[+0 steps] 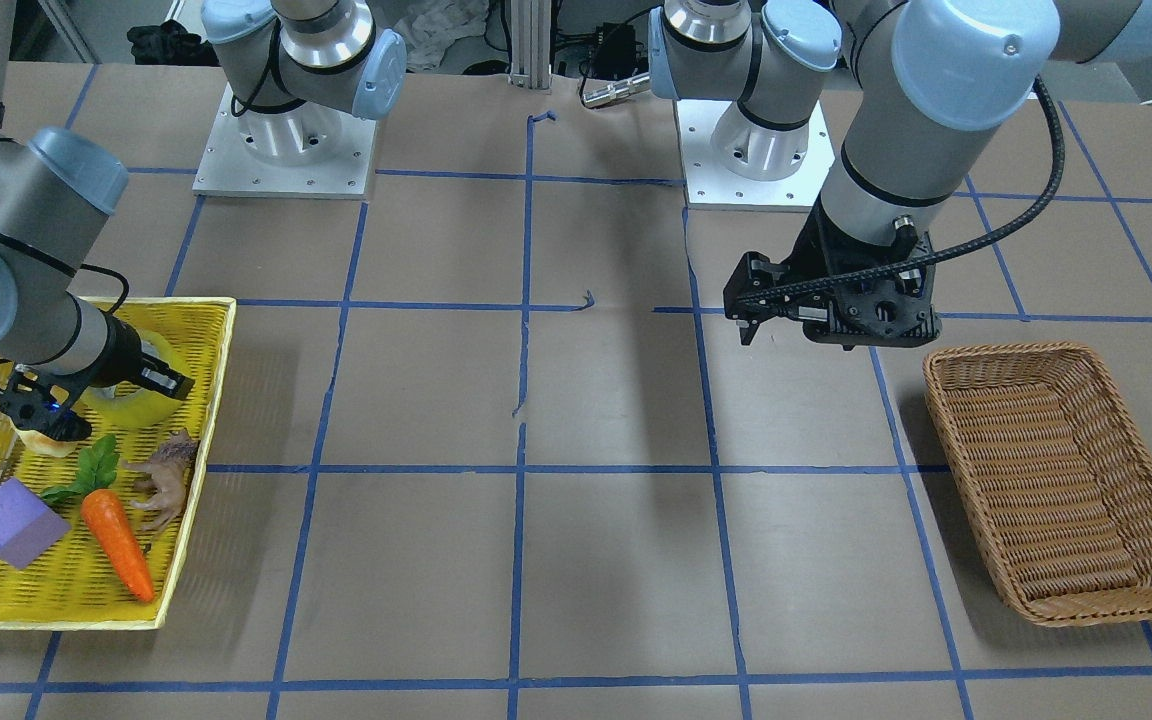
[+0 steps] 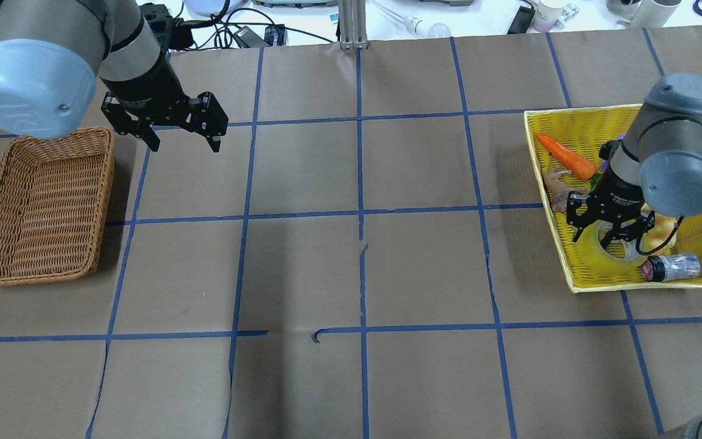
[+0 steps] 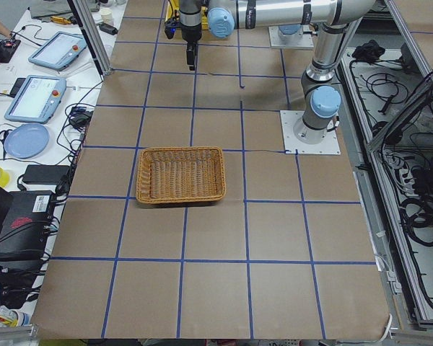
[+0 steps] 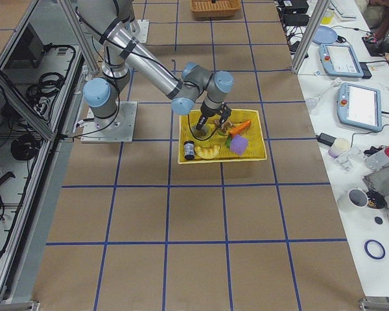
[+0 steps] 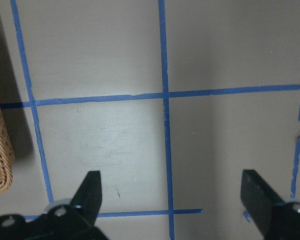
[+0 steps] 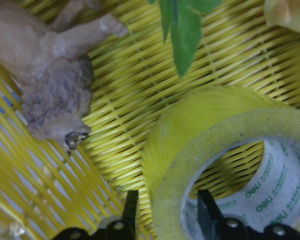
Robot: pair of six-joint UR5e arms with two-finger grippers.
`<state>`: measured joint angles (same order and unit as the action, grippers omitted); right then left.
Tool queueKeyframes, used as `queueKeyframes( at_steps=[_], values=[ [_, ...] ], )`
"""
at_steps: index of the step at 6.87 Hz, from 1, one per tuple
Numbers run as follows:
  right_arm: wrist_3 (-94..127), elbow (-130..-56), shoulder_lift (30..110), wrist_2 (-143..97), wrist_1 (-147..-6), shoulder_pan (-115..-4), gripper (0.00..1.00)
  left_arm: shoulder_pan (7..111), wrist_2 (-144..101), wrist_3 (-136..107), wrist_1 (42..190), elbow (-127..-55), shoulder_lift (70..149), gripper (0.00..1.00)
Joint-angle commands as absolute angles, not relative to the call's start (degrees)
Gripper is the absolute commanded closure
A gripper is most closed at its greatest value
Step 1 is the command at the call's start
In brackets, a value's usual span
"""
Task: Transfer tape with both arms
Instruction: 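Close the right gripper on the rim of the tape roll, then lift the tape roll and carry it toward the table center with the right gripper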
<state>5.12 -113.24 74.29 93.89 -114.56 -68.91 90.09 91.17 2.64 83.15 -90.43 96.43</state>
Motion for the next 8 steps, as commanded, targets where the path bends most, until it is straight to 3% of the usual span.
queueKeyframes(
  at_steps=[1, 5, 8],
  values=[
    [5.3, -111.4, 75.0, 93.8, -113.5, -68.9, 1.00, 90.1, 91.2, 2.6, 83.1, -90.4, 96.4, 0.00],
    [10.8, -92.7, 77.4, 90.0, -90.3, -72.8, 1.00, 90.1, 91.2, 2.6, 83.1, -90.4, 96.4, 0.00],
    [37.4, -91.6, 73.9, 82.8, -98.4, -93.4, 1.00, 90.2, 91.2, 2.6, 83.1, -90.4, 96.5, 0.00]
  ],
)
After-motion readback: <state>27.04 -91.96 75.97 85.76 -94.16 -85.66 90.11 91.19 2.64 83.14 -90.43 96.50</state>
